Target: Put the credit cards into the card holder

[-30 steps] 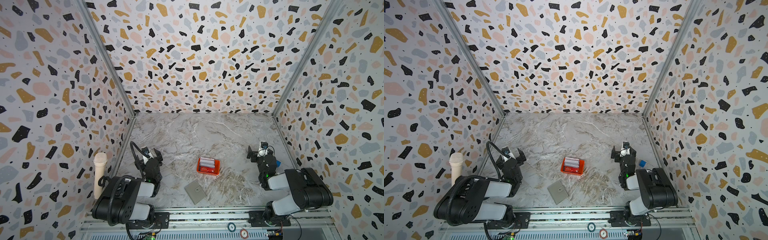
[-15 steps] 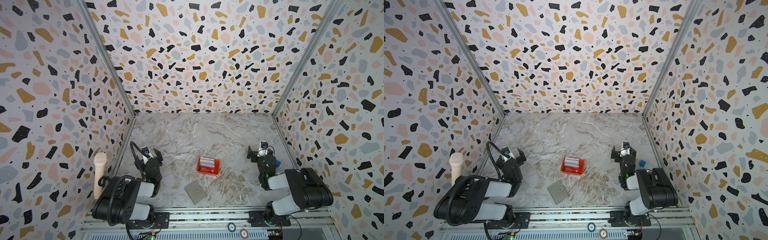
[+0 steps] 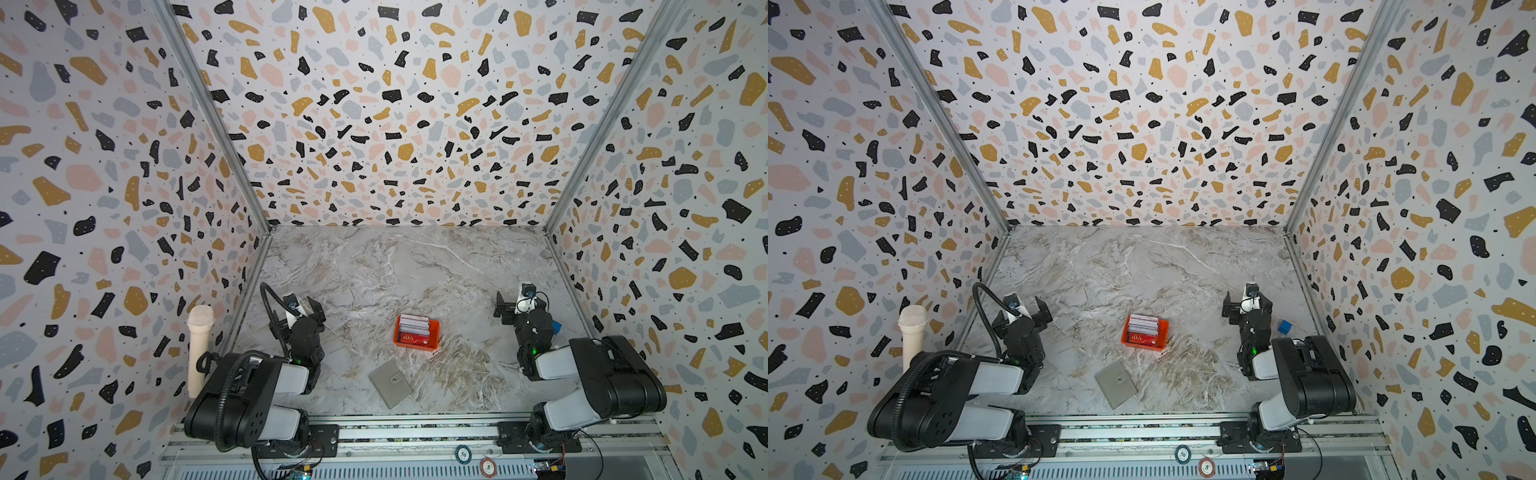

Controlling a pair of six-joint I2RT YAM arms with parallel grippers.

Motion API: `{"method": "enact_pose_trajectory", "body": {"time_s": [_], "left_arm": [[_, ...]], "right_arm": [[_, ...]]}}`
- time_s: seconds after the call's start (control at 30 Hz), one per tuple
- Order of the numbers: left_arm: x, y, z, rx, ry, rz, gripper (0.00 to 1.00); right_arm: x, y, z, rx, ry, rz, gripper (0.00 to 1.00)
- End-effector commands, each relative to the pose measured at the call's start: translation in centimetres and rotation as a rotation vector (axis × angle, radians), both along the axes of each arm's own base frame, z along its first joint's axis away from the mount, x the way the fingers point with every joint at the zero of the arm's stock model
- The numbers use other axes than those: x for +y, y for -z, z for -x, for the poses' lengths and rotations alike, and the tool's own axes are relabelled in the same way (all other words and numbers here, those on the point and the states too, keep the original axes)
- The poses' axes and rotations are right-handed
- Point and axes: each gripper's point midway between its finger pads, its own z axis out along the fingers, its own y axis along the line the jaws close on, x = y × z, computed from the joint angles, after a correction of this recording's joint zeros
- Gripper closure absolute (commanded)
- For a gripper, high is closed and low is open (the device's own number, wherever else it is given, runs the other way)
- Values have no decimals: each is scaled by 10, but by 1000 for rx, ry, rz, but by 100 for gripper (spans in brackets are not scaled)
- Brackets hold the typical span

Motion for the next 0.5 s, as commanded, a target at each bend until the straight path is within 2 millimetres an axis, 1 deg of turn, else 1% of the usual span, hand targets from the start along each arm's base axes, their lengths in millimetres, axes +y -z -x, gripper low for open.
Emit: {"method": "enact_pose_trajectory", "body": {"time_s": [0.0,0.3,0.4,0.47], "left_arm": [[1,-17,-3,-67,-7,6,0],[1,-16,-4,-64,-7,6,0],[1,-17,-3,-70,-7,6,0],[-3,-25,-4,-89,23,-1,0]], "right_arm": [[0,-6,-1,-20,1,4,1],[-1,-6,-3,-17,-7,-9,1],[-2,-7,-1,-23,-16,-16,1],[-6,-12,-2,-25,10,-20,1]]}}
